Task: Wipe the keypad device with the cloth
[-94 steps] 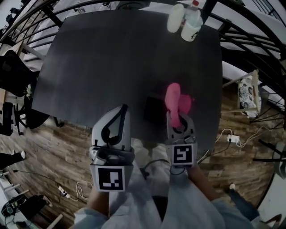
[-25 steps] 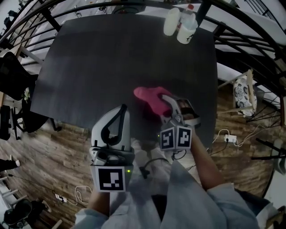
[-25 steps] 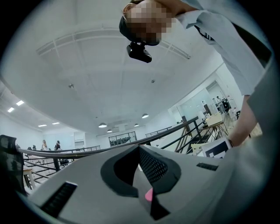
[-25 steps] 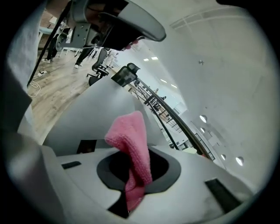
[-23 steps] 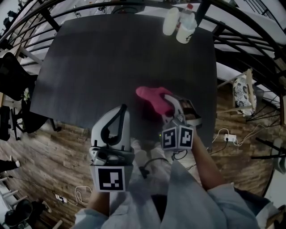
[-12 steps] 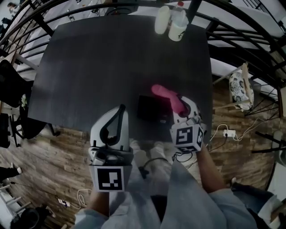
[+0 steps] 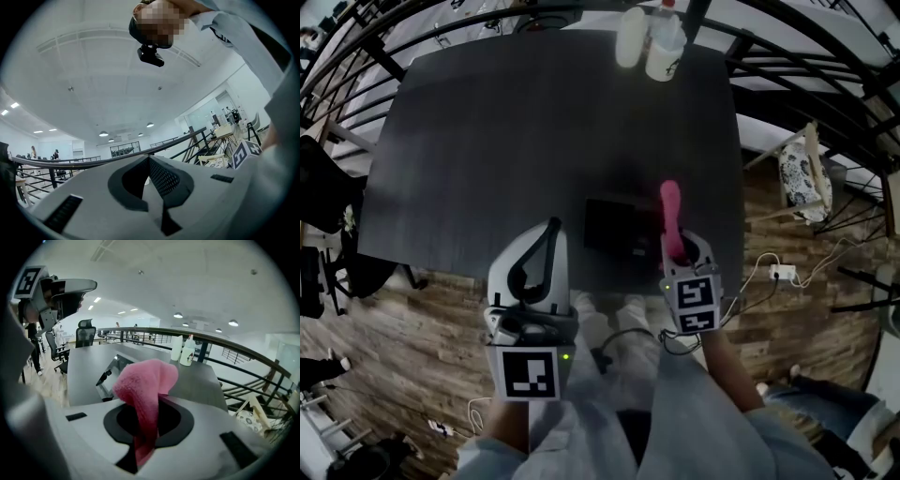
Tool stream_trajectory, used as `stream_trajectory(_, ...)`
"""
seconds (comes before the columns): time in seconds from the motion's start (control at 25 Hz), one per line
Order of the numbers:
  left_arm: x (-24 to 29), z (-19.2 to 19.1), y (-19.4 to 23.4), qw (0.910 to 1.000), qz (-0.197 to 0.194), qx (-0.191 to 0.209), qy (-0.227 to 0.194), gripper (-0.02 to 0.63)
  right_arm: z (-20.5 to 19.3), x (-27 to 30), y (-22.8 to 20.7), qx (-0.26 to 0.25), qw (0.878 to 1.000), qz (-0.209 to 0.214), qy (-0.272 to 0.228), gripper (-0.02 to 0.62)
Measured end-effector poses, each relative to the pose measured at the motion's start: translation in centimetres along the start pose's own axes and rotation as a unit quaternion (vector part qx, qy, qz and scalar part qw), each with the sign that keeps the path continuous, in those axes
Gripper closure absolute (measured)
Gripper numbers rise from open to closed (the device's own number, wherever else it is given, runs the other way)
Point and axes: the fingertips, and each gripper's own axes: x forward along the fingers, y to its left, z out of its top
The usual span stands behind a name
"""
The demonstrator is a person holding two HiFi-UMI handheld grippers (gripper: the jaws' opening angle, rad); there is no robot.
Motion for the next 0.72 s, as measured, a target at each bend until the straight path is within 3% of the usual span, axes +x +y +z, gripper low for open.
stream_trajectory(0.2,0.2,0.0,0.0,1.0,-0.001,-0.001,-0.001,0.603,-2.2,-0.4,2.6,0.017,0.999,0.027,0.025,0.554)
stream_trajectory(0.36,0.3,0.2,0.2,1.0,0.002,-0.004,-0.004,0.603,-2.0,-1.7,3.5,0.059,0.997,0.042,0.025,0.555)
stream_trajectory(0.52,0.2,0.1,0.6,1.0,0.007,-0.003,-0.005,0.603,1.0,-3.4,3.2,0.071,0.997,0.031,-0.017,0.555)
stream_trajectory(0.72,-0.5,-0.1,1.4,0.9997,0.023,-0.004,-0.003,0.603,6.4,-3.5,2.9,0.031,0.997,0.015,-0.074,0.555)
